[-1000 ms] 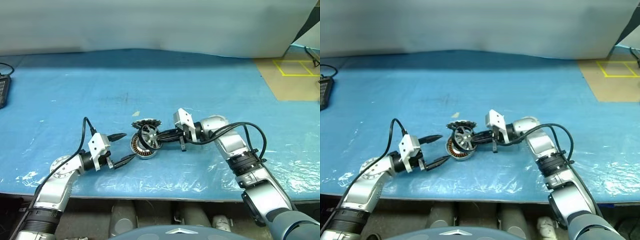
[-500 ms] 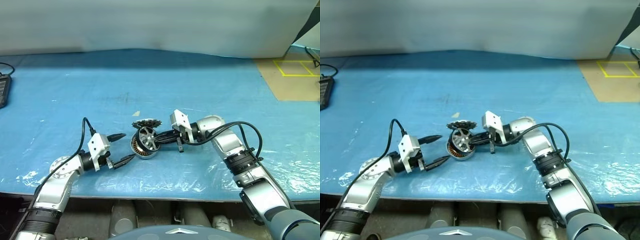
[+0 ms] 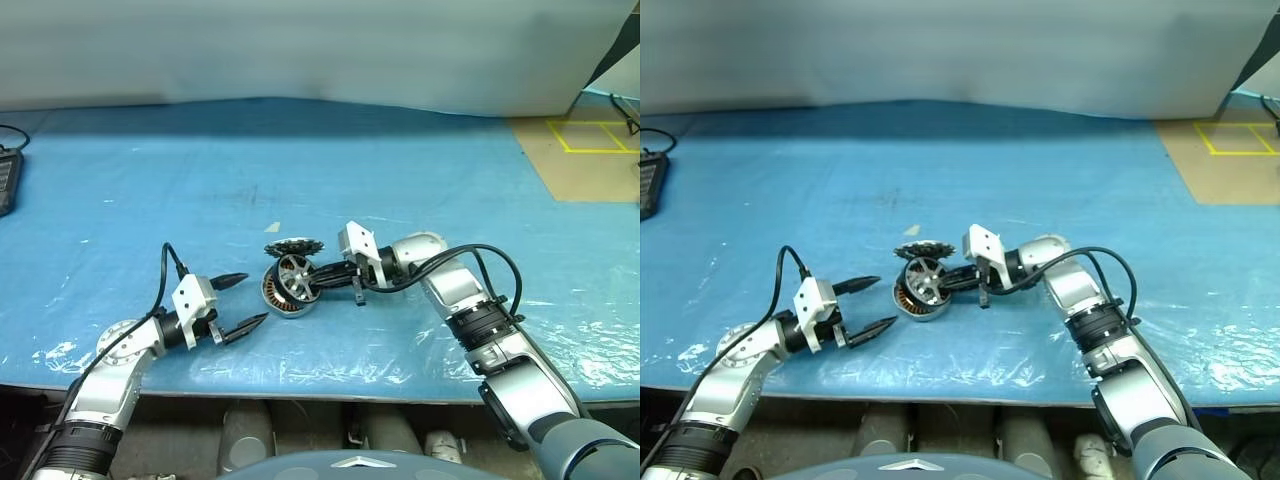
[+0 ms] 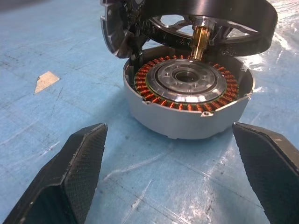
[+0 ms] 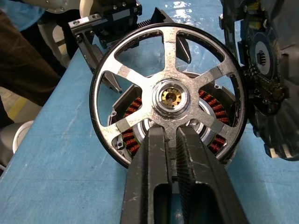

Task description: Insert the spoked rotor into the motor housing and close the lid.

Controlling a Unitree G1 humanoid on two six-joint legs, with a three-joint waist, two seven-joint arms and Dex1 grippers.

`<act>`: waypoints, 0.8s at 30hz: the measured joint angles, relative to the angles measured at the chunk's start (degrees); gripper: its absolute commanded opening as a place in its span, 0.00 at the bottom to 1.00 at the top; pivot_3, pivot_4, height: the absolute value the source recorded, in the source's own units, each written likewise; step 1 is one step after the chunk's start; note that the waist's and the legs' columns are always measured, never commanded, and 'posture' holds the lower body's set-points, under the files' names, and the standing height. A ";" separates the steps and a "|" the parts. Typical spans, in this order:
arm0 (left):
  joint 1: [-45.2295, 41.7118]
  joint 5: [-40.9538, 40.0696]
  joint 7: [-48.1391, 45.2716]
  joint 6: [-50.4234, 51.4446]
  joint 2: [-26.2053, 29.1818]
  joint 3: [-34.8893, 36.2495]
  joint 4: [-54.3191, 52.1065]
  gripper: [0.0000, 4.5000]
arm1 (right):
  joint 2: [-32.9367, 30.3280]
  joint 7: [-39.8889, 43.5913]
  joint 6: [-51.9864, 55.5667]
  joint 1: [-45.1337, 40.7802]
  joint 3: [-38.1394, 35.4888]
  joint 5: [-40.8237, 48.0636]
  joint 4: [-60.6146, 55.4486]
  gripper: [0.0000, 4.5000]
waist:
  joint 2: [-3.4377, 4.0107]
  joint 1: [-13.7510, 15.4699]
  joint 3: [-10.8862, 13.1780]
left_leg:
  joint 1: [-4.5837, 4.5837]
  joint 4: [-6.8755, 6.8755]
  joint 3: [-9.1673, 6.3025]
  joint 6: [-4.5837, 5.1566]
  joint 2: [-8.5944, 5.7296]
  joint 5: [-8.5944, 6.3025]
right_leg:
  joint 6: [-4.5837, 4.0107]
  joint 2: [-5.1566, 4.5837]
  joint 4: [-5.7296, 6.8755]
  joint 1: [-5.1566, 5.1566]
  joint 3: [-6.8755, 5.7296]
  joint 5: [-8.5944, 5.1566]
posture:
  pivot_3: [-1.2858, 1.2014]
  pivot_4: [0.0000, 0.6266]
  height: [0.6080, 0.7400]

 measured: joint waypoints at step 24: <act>0.12 0.15 -0.07 -2.80 0.00 0.00 2.79 1.00 | 5.33 -1.07 1.94 -0.43 -0.37 2.08 1.08 0.01 | 0.00 -0.01 0.00 | 0.00 0.01 0.00 0.00 0.04 0.00 | 0.00 -0.01 0.01 -0.01 0.00 0.00 | 0.52 0.24 1.00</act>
